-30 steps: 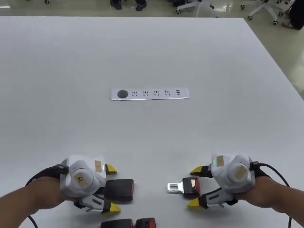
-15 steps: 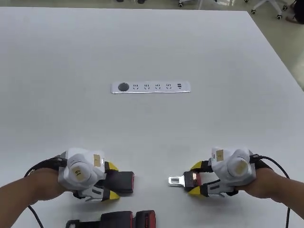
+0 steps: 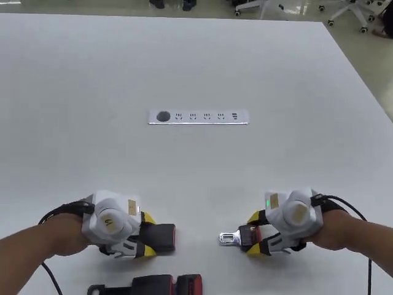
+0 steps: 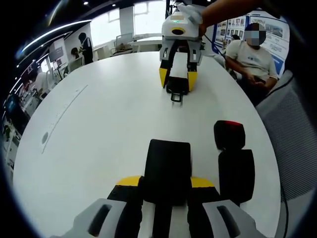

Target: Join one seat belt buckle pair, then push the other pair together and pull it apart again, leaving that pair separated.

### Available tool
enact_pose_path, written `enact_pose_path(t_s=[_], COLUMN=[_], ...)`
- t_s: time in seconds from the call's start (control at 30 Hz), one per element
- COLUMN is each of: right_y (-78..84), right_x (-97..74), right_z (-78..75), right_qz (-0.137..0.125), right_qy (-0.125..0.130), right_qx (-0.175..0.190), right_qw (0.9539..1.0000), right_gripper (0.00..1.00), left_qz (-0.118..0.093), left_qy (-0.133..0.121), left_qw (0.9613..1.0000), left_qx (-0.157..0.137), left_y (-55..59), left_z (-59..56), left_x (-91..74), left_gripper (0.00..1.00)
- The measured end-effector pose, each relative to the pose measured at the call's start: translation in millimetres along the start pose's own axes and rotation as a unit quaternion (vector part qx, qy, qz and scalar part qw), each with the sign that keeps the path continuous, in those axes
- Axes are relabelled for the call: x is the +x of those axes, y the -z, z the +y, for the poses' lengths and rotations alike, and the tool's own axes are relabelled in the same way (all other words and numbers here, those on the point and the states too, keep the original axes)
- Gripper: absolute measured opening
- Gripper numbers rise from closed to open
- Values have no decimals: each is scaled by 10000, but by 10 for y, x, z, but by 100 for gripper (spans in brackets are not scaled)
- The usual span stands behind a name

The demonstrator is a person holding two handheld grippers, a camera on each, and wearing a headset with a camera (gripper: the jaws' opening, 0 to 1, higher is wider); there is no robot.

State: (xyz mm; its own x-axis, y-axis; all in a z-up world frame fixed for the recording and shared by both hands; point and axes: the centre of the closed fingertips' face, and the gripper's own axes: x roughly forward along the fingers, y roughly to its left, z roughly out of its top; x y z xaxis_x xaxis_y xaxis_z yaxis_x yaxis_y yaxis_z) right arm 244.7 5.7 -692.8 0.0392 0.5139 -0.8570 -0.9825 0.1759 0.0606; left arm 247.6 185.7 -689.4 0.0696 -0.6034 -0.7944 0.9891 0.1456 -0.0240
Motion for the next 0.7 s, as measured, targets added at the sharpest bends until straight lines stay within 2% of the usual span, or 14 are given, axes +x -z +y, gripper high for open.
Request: enact_pose_path(t_s=[0.1, 0.43, 0.5, 0.7], right_y=[-2, -106, -98, -165], right_x=[8, 49, 53, 81], right_z=[-22, 36, 0, -9], right_qz=[-19, 17, 12, -108], right_qy=[-4, 33, 41, 87], right_qx=[161, 53, 35, 45], right_qw=[9999, 10000, 10000, 9999], right_gripper=[34, 34, 34, 34], left_qz=[46, 178, 212, 253], left_qy=[-1, 43, 44, 49], left_qw=[10000, 9998, 9997, 9996], left_qx=[13, 89, 91, 94], left_y=[0, 3, 2, -4], left_z=[6, 21, 20, 17], left_x=[0, -3, -4, -6], left_gripper=[35, 35, 35, 35])
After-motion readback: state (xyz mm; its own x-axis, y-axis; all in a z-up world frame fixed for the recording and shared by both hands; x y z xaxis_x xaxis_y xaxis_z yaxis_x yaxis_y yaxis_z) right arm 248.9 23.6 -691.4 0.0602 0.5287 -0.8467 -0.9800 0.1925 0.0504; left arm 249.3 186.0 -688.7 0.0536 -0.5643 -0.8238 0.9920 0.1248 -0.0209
